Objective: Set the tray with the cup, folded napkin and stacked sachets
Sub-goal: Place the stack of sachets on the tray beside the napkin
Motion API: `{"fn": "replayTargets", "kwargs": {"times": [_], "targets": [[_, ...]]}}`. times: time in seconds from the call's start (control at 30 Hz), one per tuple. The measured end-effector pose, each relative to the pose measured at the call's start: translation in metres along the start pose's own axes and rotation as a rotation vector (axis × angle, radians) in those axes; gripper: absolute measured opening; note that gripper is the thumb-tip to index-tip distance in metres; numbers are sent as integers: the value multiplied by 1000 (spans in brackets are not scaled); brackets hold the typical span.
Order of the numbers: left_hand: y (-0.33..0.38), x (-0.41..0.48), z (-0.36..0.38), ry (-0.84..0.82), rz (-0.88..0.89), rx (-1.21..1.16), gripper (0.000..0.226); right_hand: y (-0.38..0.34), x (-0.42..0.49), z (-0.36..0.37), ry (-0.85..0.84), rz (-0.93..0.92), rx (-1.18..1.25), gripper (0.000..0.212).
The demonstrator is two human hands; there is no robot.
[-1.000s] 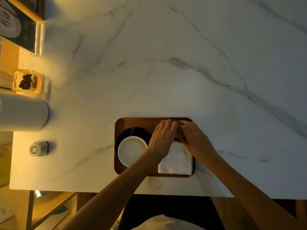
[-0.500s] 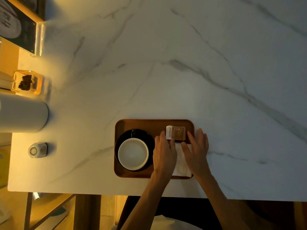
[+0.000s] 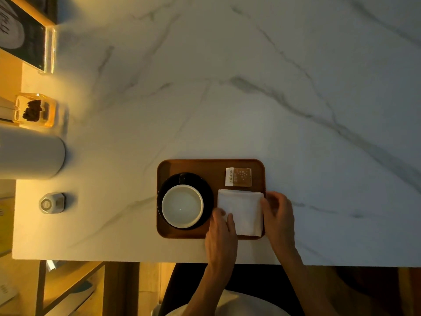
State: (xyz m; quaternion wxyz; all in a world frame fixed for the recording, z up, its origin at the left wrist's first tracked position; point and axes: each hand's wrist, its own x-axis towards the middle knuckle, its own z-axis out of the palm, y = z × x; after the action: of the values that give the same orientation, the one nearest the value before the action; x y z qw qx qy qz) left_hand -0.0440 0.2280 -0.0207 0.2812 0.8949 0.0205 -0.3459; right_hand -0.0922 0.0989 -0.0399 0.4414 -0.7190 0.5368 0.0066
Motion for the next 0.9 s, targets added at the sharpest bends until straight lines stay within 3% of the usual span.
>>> {"fn": "replayTargets", "kwargs": {"times": [0.27,0.47,0.6,0.67,0.8,0.9], "targets": [[-12,-2,9,-109,-30,96,41,17,7,6,-19,17,-36,32],[-13,-3,-4,-106,78,148,37,20,10,4,-59,14,-20,32],[-20,-19,-41,135,427,112,4,20,12,-1,-89,16,10,30],[-28,-17,-67,362,504,54,4,20,13,-4,-89,9,10,28],[-47,12,-118,641,186,-107,9,18,16,-6,-83,8,-14,24],[-69,42,-137,502,-41,-13,11,15,16,-6,-78,38,6,24]]}}
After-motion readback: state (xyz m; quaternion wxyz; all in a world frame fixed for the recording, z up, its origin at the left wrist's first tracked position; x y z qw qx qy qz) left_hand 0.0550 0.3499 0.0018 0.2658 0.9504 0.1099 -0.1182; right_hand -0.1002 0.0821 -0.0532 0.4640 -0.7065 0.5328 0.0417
